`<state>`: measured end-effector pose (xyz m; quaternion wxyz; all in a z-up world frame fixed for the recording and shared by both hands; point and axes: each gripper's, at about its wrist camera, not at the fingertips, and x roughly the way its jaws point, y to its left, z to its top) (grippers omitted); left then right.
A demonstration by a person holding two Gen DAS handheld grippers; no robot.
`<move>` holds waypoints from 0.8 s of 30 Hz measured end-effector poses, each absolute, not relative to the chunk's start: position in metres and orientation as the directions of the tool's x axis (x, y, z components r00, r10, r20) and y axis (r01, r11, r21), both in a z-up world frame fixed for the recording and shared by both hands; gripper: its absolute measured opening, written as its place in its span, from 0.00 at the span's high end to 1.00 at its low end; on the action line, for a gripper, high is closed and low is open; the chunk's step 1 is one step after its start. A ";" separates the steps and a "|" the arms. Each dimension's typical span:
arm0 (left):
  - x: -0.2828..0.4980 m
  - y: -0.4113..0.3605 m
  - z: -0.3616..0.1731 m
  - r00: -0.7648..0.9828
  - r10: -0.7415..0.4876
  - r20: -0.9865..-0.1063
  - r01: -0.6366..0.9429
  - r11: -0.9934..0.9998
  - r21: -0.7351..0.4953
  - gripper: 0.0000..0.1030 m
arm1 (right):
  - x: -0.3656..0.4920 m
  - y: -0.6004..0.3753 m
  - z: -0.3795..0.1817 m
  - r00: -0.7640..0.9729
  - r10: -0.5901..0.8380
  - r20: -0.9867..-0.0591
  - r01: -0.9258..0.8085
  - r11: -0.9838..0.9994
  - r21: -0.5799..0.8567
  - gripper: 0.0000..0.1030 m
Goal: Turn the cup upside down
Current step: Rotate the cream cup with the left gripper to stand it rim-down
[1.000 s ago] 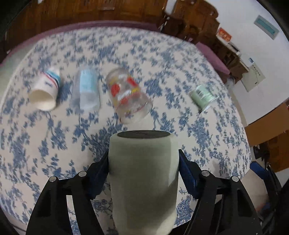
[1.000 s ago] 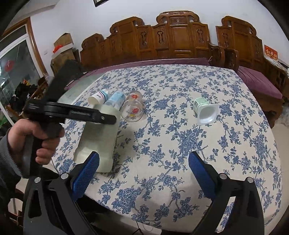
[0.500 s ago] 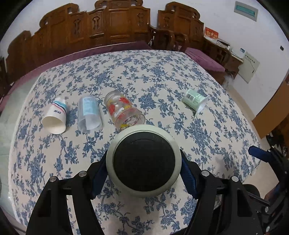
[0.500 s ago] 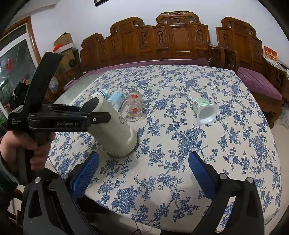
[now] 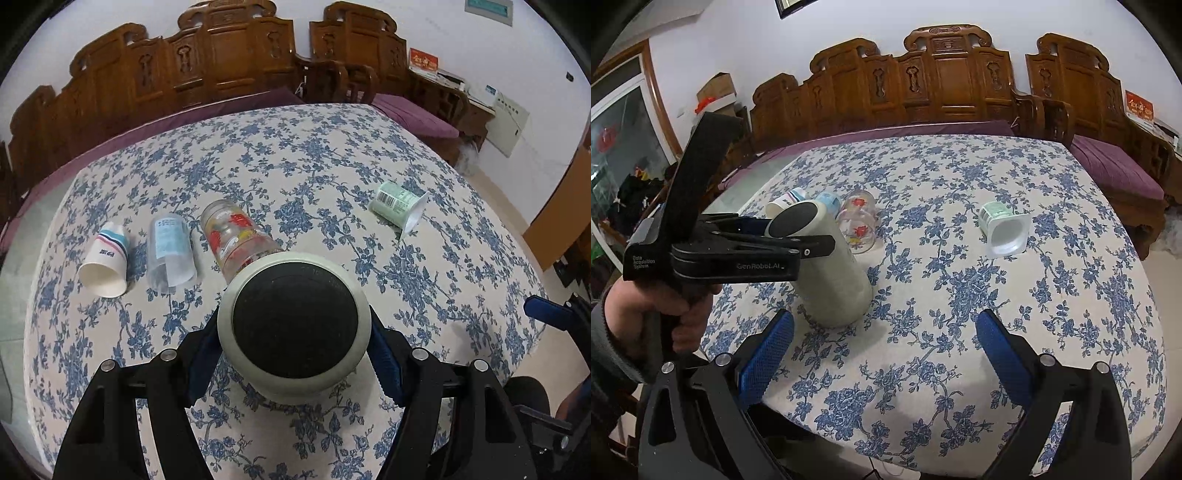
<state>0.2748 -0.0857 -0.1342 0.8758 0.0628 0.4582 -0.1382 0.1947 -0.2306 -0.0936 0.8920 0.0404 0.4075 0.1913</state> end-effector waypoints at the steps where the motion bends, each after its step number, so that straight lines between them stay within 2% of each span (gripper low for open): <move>1: 0.274 -0.085 -0.134 0.543 -0.186 -0.819 0.300 0.954 -0.018 0.33 | 0.195 -0.232 -0.094 0.596 0.374 -0.711 -0.306 0.924 0.230 0.03; 6: 0.266 -0.078 -0.132 0.529 -0.222 -0.819 0.287 0.955 -0.074 0.32 | 0.195 -0.232 -0.092 0.603 0.371 -0.706 -0.300 0.926 0.229 0.03; 11: 0.249 -0.069 -0.124 0.547 -0.215 -0.809 0.277 0.958 -0.067 0.31 | 0.193 -0.231 -0.090 0.614 0.364 -0.700 -0.293 0.929 0.225 0.03; 16: 0.229 -0.050 -0.112 0.578 -0.195 -0.792 0.243 0.968 -0.062 0.22 | 0.187 -0.227 -0.081 0.636 0.354 -0.686 -0.285 0.934 0.218 0.03; 19: 0.214 -0.037 -0.105 0.605 -0.174 -0.777 0.209 0.976 -0.055 0.09 | 0.182 -0.224 -0.074 0.652 0.348 -0.673 -0.279 0.936 0.214 0.03; 24: 0.188 -0.017 -0.091 0.620 -0.157 -0.768 0.161 0.984 -0.071 0.08 | 0.172 -0.217 -0.065 0.669 0.344 -0.659 -0.272 0.938 0.214 0.02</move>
